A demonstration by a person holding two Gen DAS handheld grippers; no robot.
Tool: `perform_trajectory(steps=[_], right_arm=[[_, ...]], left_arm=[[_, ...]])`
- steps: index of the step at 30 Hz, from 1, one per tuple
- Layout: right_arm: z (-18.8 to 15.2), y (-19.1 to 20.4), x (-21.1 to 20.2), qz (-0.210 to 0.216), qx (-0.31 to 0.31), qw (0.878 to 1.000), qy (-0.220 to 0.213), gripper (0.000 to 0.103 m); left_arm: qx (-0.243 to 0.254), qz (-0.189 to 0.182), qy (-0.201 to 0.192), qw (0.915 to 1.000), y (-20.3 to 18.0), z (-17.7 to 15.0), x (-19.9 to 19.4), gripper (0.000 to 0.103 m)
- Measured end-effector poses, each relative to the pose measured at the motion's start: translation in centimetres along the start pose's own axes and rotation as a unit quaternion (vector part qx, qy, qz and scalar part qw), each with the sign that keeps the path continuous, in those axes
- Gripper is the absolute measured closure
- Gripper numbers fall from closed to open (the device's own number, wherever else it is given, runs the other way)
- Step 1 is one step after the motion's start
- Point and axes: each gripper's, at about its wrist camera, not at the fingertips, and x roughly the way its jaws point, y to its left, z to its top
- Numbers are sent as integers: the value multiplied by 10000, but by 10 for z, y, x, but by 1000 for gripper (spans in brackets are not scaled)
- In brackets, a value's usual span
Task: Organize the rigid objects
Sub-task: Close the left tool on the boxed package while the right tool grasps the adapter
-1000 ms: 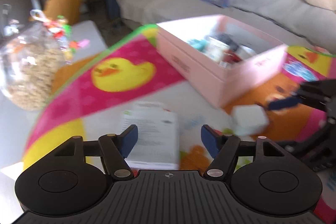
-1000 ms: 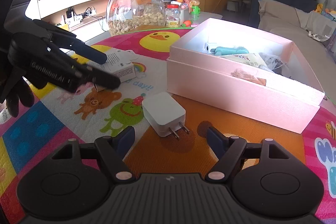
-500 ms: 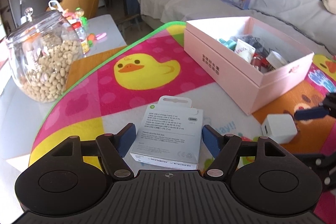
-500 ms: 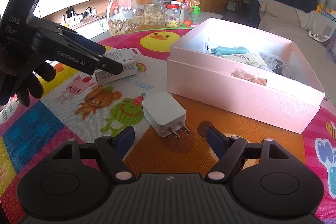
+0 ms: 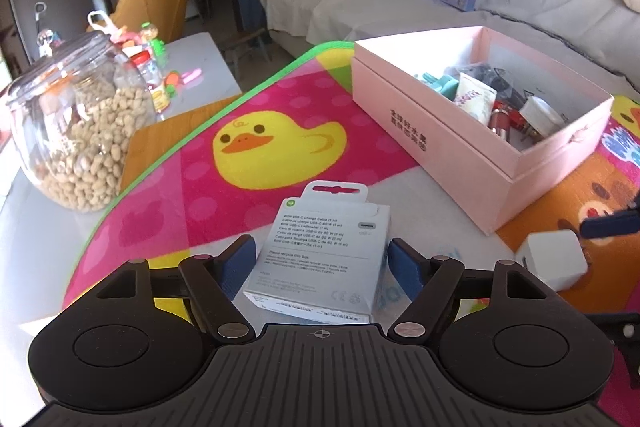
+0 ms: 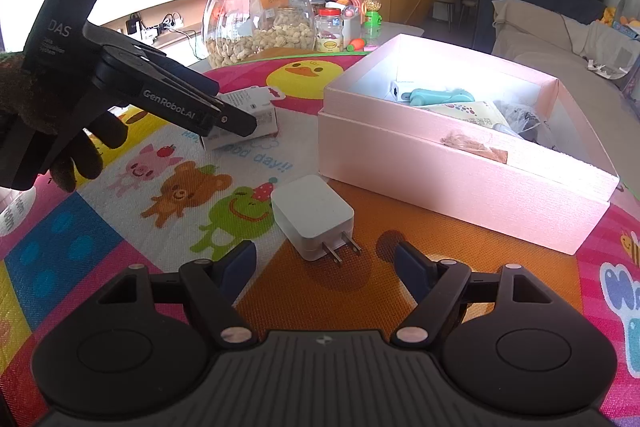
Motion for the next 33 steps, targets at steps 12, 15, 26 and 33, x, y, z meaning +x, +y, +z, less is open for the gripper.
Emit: perform_trajectory(steps=[12,15,26,33], right_arm=[[0,0,0,3,2,10000,-1,26],[0,0,0,2,0,10000,-1,26],[10,1,6,-152,10,9999,16,31],[29,11,18,-167,-268,9994,105,70]], left_arm=[[-652,-66,2,9979,25,0,20,43],[-577,41,-329,9978,27,-3,13,66],[-451,-124,-715,9963,19,-3,2,76],[-980,-63,-399,9944,20,-12,18,75]])
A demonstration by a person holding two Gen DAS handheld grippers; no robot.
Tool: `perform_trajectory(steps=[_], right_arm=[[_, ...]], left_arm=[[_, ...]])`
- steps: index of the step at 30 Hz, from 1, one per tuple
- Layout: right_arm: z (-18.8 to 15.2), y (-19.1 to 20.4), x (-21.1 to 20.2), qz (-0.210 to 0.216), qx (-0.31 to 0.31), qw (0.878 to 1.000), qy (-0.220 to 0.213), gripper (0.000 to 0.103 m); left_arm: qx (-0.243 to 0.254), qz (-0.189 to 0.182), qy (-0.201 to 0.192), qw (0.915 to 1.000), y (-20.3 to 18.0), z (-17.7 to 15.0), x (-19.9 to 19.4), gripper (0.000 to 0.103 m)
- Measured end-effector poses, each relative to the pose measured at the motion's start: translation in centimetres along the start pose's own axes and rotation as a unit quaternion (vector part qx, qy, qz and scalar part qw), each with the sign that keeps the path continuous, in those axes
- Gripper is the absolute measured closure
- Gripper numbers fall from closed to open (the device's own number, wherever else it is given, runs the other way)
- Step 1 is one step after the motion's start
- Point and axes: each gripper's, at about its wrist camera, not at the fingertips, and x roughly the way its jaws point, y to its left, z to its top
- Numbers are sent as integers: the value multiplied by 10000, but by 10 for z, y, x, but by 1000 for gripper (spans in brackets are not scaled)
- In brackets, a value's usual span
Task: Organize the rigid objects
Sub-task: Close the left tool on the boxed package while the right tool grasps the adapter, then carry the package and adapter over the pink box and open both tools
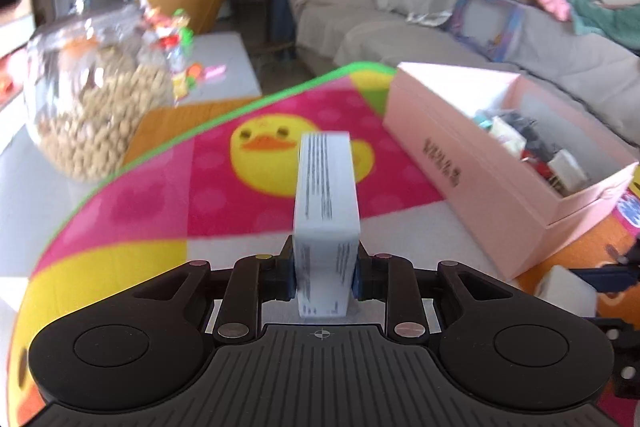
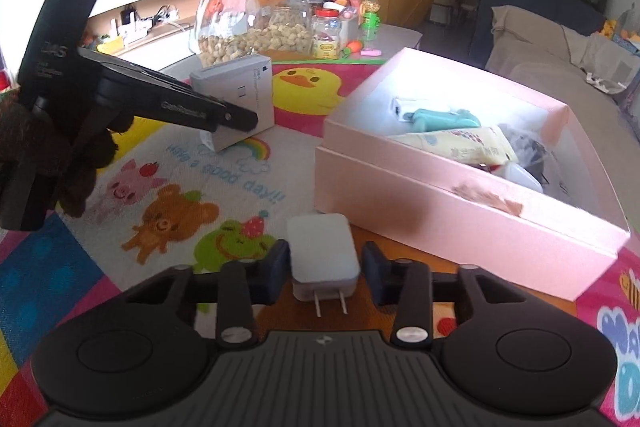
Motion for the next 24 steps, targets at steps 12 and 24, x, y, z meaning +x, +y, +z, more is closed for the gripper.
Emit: perform_trajectory(steps=[12,24], right_arm=[[-21,-11,-41,-55,243,9996,135,71],[-36,-38,-106,-305,937,9942,-430,83]], left_arm=[[-57,-352,-231,9991,7,2,-13,76],[935,-1521,275,9836,-86,-47,-99,76]])
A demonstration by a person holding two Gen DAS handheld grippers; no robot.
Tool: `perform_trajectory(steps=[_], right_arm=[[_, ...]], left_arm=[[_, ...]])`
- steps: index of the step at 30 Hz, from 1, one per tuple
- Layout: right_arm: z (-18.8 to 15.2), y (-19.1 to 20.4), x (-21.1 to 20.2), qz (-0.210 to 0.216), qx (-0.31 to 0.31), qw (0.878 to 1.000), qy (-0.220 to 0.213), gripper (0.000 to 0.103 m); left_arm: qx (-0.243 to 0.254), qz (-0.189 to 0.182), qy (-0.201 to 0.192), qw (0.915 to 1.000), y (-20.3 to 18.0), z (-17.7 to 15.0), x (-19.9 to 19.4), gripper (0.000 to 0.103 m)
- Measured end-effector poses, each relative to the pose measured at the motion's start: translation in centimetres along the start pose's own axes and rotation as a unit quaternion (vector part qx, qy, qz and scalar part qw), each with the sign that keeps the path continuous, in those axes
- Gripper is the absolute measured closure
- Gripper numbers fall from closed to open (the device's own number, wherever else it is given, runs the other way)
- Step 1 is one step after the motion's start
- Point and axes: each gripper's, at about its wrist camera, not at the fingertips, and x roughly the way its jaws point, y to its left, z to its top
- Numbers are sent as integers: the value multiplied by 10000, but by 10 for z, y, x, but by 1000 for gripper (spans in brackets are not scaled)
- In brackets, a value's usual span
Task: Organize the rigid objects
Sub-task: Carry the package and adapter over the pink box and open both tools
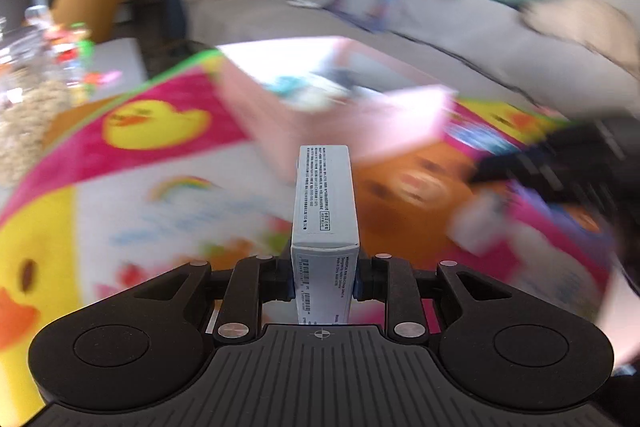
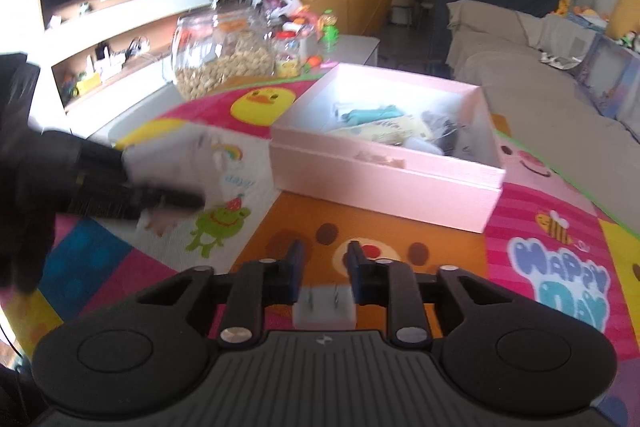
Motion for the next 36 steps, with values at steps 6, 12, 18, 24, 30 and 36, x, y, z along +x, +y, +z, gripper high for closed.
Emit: perform_trajectory(steps=[6,12,18,24,30,36], right_arm=[[-7,-16,-32,-306,197,9988,-334,85],[-25,-17,-38,-348,-7,9991,-259,64],[-36,-13,-9,-180,67,9998,81,44],[-47,-5,3,38,35,9995,301,45],[-53,1,6,121,-114,9988,459,70],[-32,-8,-1,-21,38,9997,233,71]], left_arm=[[483,-391,11,9981,-47,15,-3,76],[574,-4,-565,9968,-50,73,3,76],[107,510,-1036,9933,-26,146,40,75],[-440,443,-1057,9924,-3,173,70,75],[-516,544,-847,9936,2,157,69,75],[-647,572,-668,9940,11,136,61,75]])
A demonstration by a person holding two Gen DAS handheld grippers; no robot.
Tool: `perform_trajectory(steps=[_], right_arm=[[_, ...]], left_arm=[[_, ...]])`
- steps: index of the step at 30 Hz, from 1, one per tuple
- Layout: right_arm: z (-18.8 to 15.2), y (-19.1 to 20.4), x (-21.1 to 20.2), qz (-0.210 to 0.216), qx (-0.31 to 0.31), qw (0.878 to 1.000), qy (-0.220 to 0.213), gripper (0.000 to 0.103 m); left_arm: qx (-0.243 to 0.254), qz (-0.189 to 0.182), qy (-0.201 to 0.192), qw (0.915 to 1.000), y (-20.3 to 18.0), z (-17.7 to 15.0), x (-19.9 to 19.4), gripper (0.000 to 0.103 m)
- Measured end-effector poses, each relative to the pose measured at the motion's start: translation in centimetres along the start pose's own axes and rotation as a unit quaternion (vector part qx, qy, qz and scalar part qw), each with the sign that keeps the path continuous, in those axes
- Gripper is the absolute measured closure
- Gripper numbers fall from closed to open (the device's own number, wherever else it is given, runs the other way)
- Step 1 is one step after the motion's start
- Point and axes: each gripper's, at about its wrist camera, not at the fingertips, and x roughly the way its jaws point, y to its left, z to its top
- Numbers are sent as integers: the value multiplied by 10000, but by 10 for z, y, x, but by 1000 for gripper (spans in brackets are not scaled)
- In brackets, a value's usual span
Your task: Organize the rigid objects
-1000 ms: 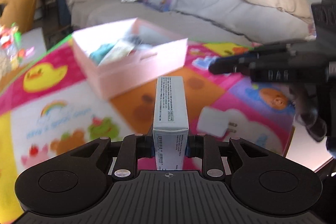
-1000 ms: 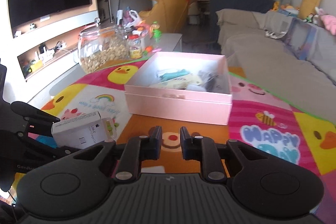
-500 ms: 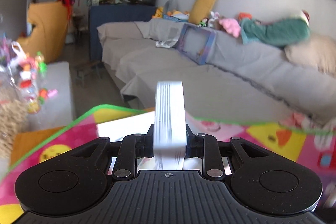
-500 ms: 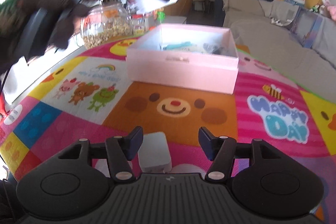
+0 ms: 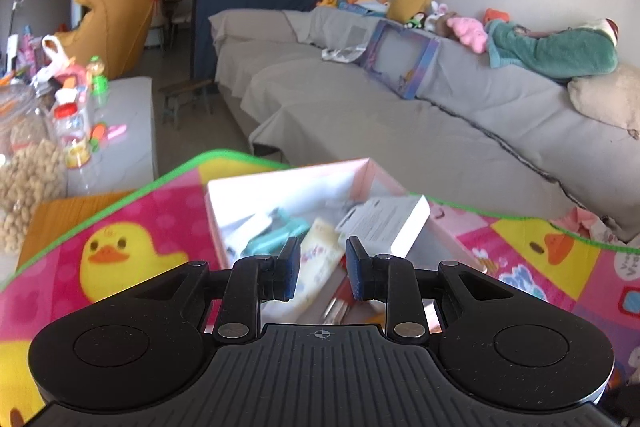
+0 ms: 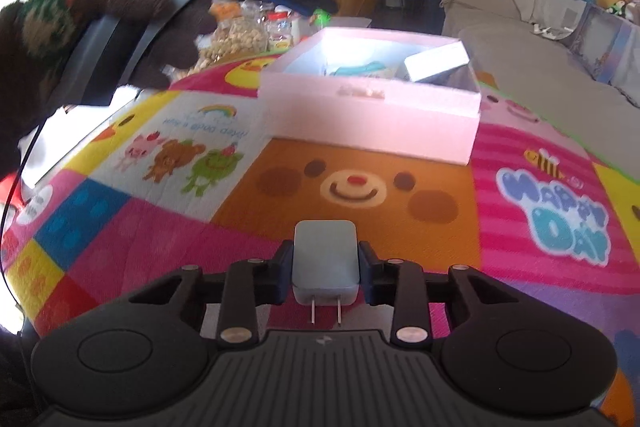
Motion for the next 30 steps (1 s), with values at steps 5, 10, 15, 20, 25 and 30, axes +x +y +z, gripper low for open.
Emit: perform_trajectory(steps=[5,10,15,20,25,30], right_arm=[[53,-4,-12,-265,-176,9968,-737,71],[135,-15,11,-419,-114,9911,-1257,70],[154,-39,40,-863,263,9909,-1003,68],[94,-53,40,-703,460,9951,-517,68],[38,-52,38,-586,852,9946,102,65],[8,-33,45,-896,904,9910,403,48]], left_arm=[[-428,54,-14,9991,15,-28,-26,75],[-740,142,116,9971,27,-59,-36,75],[-948,233,157,9951,44,-66,-37,75],[-1193,61,259,9925,51,-76,-30,75],[-500,145,700,9962,25,-94,-31,75],[-70,607,926,9938,8,-127,-41,74]])
